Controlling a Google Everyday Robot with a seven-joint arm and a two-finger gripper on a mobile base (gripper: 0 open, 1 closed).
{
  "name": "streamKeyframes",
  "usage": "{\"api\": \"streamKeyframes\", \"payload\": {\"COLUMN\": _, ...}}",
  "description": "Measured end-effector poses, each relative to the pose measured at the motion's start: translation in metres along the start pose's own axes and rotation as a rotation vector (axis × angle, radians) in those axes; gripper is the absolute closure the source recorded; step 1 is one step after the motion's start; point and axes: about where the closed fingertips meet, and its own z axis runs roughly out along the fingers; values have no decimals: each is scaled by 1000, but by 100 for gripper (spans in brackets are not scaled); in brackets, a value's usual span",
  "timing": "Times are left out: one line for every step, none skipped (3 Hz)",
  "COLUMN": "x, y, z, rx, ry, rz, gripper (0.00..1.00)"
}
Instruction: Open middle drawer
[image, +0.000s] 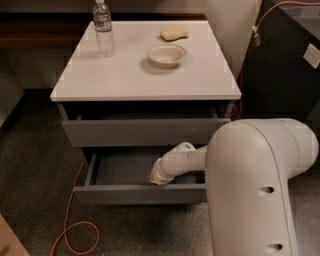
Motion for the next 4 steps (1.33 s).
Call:
{"api": "streamKeyframes", "payload": {"x": 0, "y": 6, "z": 9, "rx": -24, "ry": 9, "rz": 2, "gripper": 100}}
{"api": "streamKeyframes", "payload": {"x": -4, "y": 24, "z": 9, "rx": -67, "ry": 7, "rz": 5, "gripper": 100}}
{"api": "streamKeyframes", "payload": {"x": -7, "y": 48, "z": 7, "rx": -129, "ry": 16, "rz": 16, "gripper": 100}}
{"api": "streamKeyframes", "payload": {"x": -11, "y": 67, "z": 4, "rx": -178, "ry": 26, "rz": 16, "gripper": 100}}
